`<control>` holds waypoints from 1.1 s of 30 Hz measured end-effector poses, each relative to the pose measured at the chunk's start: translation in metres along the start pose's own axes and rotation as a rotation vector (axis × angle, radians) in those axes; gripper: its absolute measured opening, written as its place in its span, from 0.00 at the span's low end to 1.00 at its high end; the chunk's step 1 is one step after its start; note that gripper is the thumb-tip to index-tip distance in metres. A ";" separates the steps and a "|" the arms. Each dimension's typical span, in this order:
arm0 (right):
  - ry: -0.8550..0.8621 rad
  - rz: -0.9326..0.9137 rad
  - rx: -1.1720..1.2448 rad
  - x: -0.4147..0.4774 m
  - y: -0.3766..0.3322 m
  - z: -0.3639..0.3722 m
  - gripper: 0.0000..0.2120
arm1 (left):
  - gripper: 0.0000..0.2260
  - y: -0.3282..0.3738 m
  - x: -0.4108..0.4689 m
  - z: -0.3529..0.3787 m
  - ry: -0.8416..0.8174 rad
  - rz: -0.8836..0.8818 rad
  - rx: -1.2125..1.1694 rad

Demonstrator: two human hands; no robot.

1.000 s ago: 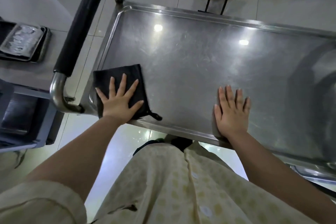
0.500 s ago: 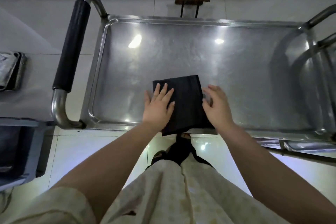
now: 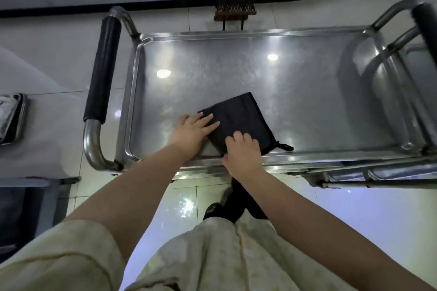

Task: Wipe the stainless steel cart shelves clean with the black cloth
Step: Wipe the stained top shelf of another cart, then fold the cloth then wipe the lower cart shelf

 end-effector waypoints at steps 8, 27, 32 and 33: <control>0.030 0.080 0.212 0.001 0.019 -0.056 0.09 | 0.15 0.014 -0.009 -0.032 0.253 -0.146 -0.200; 0.416 -0.279 0.375 -0.047 0.056 -0.306 0.11 | 0.14 0.014 -0.078 -0.310 0.543 -0.009 -0.464; 0.414 -0.325 0.361 -0.088 0.083 -0.345 0.11 | 0.14 0.054 -0.108 -0.350 0.575 -0.023 -0.364; 0.424 -0.340 0.351 -0.097 0.088 -0.351 0.10 | 0.14 0.066 -0.113 -0.356 0.591 -0.040 -0.313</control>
Point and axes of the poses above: each hand's wrist, its own x-axis towards the middle knuckle, its own z-axis out of the palm, y = z × x, the point moved 4 cm from there along x, towards the middle knuckle, and after that the axes turned 9 degrees about x, right-handed, at the moved point
